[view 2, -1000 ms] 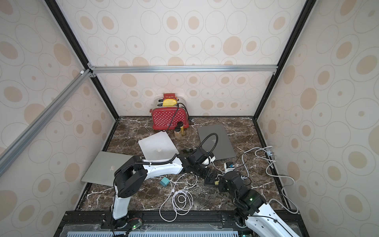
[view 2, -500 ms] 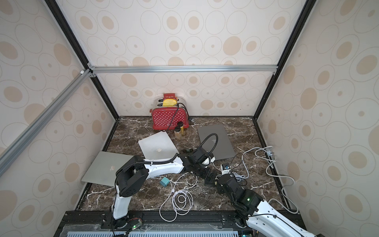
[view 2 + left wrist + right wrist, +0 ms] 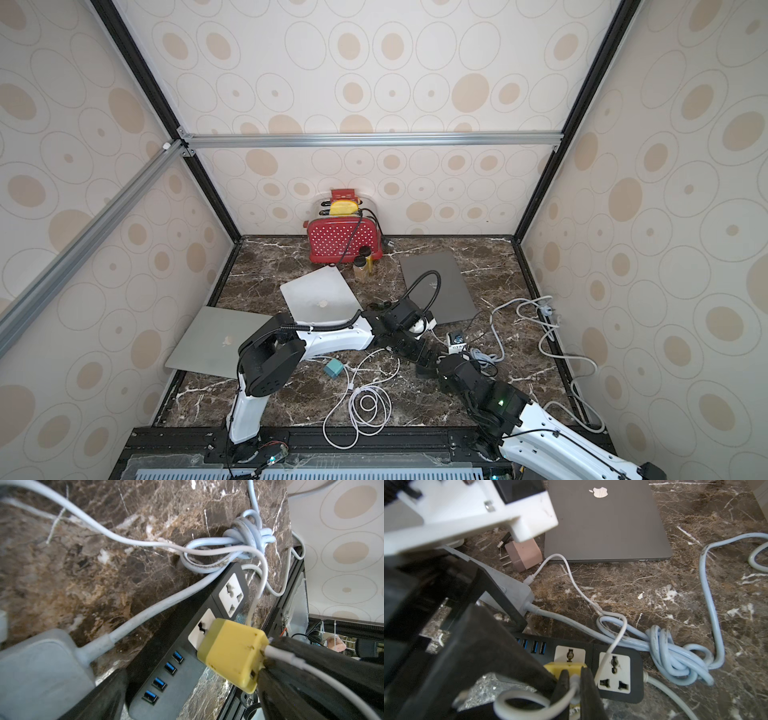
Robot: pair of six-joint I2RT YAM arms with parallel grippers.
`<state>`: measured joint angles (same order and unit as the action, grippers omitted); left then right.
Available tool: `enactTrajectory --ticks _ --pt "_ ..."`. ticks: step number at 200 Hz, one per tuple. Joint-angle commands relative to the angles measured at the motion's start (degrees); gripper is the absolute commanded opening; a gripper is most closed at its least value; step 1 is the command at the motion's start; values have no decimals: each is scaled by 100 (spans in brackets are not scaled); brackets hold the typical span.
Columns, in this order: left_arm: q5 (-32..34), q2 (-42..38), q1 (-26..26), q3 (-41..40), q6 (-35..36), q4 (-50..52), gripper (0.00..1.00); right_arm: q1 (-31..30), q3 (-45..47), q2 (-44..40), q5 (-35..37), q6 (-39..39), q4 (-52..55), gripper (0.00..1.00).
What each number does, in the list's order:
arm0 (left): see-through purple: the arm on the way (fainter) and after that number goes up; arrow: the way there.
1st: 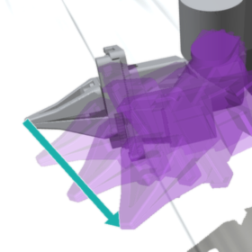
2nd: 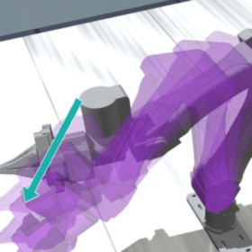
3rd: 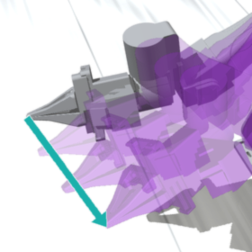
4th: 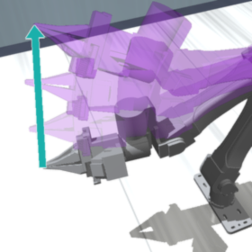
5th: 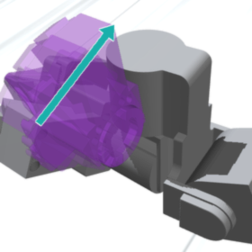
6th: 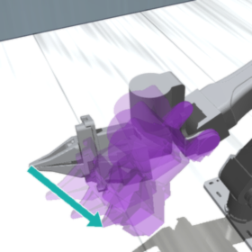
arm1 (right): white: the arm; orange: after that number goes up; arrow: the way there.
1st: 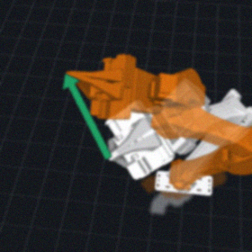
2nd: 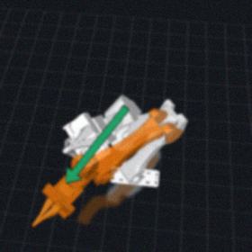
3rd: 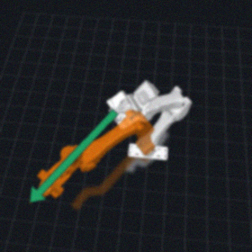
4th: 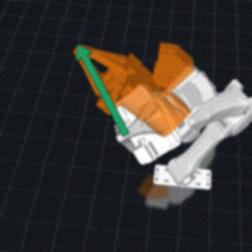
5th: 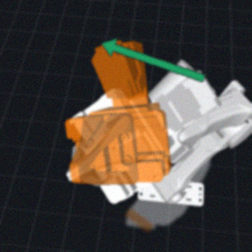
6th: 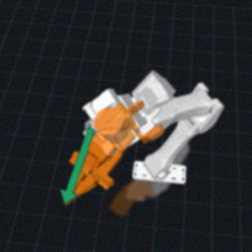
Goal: Unplug the laptop charger
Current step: Move the socket to the center of the board, then place the charging cable at the center of the board.
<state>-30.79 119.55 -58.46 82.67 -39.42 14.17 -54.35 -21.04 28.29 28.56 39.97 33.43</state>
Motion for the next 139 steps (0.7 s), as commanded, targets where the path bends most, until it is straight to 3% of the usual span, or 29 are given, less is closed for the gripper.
enactTrajectory --ticks 1,72,110,139 --pt "670 846 -163 -342 -109 1045 97 -85 -175 -246 -436 183 -993 0" --pt "723 658 -129 -482 -93 993 97 -85 -893 507 155 84 93 0" --pt "622 -219 203 -789 248 1014 98 -12 -1470 473 929 -123 752 0" --pt "505 -781 306 -793 495 882 98 561 -1657 786 444 -354 715 0"
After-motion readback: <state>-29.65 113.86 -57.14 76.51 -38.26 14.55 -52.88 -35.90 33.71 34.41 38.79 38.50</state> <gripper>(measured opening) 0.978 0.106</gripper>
